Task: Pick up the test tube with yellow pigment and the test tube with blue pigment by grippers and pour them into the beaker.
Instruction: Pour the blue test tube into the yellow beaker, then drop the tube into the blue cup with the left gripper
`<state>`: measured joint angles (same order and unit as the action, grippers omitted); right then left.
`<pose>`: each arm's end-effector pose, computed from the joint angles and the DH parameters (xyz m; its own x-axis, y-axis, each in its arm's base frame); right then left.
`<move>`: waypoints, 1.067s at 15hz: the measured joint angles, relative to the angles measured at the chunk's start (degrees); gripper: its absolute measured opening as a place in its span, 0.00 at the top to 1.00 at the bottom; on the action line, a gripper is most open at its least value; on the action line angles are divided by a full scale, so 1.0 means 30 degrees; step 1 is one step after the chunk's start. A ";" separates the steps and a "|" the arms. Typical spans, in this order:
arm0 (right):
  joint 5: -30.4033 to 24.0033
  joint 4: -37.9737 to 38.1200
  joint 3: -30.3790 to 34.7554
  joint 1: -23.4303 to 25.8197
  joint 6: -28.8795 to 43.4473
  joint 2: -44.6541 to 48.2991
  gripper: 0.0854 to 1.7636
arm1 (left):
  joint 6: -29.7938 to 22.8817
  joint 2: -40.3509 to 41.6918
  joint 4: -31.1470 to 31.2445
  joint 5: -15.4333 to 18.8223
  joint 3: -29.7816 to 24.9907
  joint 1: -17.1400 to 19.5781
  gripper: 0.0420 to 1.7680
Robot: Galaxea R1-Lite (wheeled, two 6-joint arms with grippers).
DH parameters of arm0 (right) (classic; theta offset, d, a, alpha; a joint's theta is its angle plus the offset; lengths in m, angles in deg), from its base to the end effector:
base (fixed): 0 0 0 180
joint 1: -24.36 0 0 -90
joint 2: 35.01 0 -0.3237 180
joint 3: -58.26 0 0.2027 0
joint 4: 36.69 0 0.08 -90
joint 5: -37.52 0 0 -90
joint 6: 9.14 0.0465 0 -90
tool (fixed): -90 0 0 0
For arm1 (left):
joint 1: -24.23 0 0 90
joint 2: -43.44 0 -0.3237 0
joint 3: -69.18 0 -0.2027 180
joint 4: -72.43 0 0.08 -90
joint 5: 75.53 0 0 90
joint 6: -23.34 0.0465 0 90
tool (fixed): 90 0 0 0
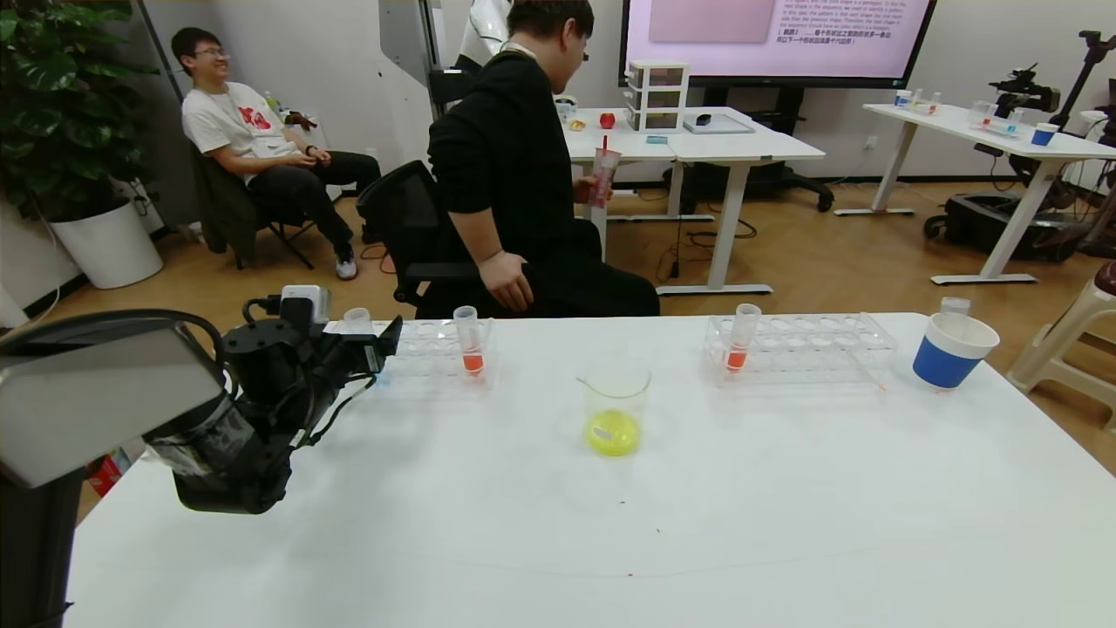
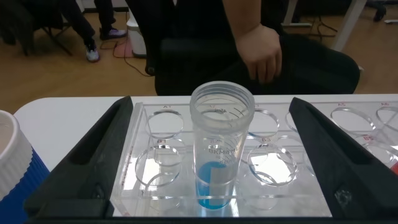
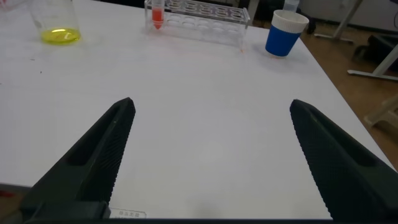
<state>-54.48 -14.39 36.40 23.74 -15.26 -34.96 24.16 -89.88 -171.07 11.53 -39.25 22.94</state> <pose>-0.0092 0.0015 0.0745 0.9989 0.0457 -0.0068 -0.0462 0.9933 -0.1064 0.4443 -0.0076 0.0608 0.9991 0.0288 0.0305 -0.0292 0.9995 0.0127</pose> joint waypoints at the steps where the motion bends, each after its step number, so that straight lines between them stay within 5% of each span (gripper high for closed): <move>1: 0.0008 0.0000 0.0000 0.0000 0.0000 0.0000 0.02 | -0.0008 -0.0158 0.0000 0.0016 0.0085 0.0000 0.01; 3: 0.0000 0.0000 0.0000 0.0000 0.0000 0.0000 0.02 | -0.0028 -0.0325 -0.0020 0.0053 0.0138 -0.0008 0.10; 6: 0.0008 0.0000 0.0000 0.0000 -0.0008 0.0000 0.02 | -0.0045 -0.0398 -0.0093 0.0098 0.0232 -0.0053 0.76; 7: 0.0000 0.0000 0.0000 0.0000 -0.0008 0.0000 0.02 | -0.0037 -0.0390 -0.0110 0.0081 0.0232 -0.0089 0.82; 9: 0.0000 -0.0008 0.0000 0.0000 -0.0008 0.0000 0.02 | -0.0045 -0.0378 -0.0146 0.0081 0.0232 -0.0110 0.72; 16: 0.0000 0.0000 0.0000 0.0008 -0.0008 0.0000 0.02 | -0.0183 0.1203 0.1182 0.0024 0.0545 -0.0203 0.74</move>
<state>-54.48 -14.39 36.40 23.77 -15.29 -34.96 23.61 -86.27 -167.52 11.61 -37.61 22.33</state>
